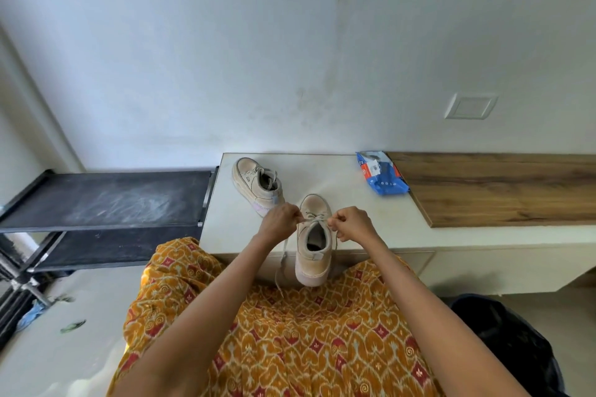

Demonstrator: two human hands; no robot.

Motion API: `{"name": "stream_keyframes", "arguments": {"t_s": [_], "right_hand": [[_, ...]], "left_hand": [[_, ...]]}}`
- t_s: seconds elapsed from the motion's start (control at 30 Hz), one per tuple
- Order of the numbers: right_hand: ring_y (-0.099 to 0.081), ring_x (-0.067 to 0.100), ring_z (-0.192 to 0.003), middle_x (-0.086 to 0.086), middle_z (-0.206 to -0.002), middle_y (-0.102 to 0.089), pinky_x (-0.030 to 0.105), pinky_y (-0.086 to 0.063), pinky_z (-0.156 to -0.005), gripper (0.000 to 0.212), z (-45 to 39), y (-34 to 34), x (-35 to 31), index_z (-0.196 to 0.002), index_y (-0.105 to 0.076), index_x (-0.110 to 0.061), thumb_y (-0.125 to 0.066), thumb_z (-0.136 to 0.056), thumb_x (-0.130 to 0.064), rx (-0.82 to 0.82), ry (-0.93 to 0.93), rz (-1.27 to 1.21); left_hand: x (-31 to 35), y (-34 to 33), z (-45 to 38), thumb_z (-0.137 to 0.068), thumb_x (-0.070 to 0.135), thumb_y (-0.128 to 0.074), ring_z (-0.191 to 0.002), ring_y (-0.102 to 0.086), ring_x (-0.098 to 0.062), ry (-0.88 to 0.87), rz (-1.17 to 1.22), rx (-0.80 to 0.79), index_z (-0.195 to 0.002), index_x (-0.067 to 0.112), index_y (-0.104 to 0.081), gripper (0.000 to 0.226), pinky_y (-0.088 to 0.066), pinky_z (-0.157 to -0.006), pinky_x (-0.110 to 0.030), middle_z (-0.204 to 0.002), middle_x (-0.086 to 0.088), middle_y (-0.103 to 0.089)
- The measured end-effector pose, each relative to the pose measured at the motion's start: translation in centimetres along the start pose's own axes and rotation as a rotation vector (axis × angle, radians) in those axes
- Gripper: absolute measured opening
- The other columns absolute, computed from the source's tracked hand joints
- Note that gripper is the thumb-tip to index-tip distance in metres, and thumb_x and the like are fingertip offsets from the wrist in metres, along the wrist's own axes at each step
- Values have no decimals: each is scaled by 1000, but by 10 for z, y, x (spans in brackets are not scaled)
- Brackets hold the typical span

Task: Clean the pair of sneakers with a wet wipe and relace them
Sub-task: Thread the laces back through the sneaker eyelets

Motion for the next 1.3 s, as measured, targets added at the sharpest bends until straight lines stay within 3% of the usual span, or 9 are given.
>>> {"name": "stream_keyframes", "arguments": {"t_s": [0.13,0.3,0.43,0.53,0.73,0.9,1.0,1.17,1.3], "right_hand": [[-59,24,-85,7,-89,-65,37,-47,-78,34,-2,5,4,-79,-64,-9,-52,-92,-37,-142,-14,27],[-55,19,-96,6,-94,-62,36,-40,-95,31,-4,29,-11,-74,-55,-17,-43,-98,-32,-195,-22,-689],[-66,17,-81,4,-79,-70,34,-48,-91,32,-10,52,-49,-72,-52,-12,-43,-99,-28,-196,41,-1250],[-65,14,-69,2,-74,-66,33,-50,-88,26,-9,78,-82,-82,-61,-10,-46,-98,-24,-130,141,-1468],[-55,16,-68,6,-88,-61,24,-53,-71,18,-11,110,-127,-103,-69,-4,-57,-89,-8,-16,273,-1132],[-56,10,-68,0,-93,-65,20,-48,-63,19,1,103,-152,-105,-64,-8,-54,-90,-5,-191,280,-529],[-53,10,-65,-1,-81,-68,20,-44,-61,11,7,102,-162,-94,-66,-7,-56,-90,-9,-188,335,-428],[-55,14,-71,9,-84,-65,23,-48,-71,28,11,103,-151,-109,-64,4,-54,-95,-18,-254,407,-426],[-65,17,-93,5,-99,-68,18,-50,-79,23,21,102,-145,-103,-70,-7,-58,-93,-24,-349,452,-114]], "left_hand": [[-14,-14,-3,-96,25,-50,-77,-59,-20,169,86,-247,-99,5,-59,22,-48,-73,-34,-87,-10,-66],[-7,8,-7,-100,29,-40,-52,-38,-13,223,362,-489,-81,5,-61,37,-39,-51,-20,-59,1,-41],[23,51,-26,-100,34,-39,-53,-38,-13,254,897,-316,-66,15,-45,40,-48,-56,-24,-60,1,-39],[45,81,-39,-99,36,-42,-59,-46,-13,196,1030,-135,-70,13,-49,37,-49,-59,-27,-70,-2,-47],[79,138,-51,-98,39,-42,-62,-46,-11,46,980,146,-69,13,-49,40,-45,-60,-26,-69,0,-46],[104,171,-54,-96,36,-48,-65,-43,-11,-144,615,291,-61,7,-44,46,-35,-64,-28,-62,1,-43],[109,159,-56,-97,43,-42,-58,-47,-15,-107,812,122,-70,5,-50,48,-41,-59,-28,-68,-7,-51],[94,118,-52,-94,62,-16,-53,-52,-23,54,1104,-371,-77,9,-51,66,-51,-62,-34,-54,-5,-47],[88,112,-57,-101,31,-37,-51,-53,-17,117,972,-353,-102,5,-51,30,-46,-51,-27,-74,-10,-52]]}}
Point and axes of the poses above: each hand's wrist, its own z-axis away from the middle knuckle, its own y-axis out of the back of the hand, x = y × z, the point moved 6 cm from there along -z, towards the middle knuckle
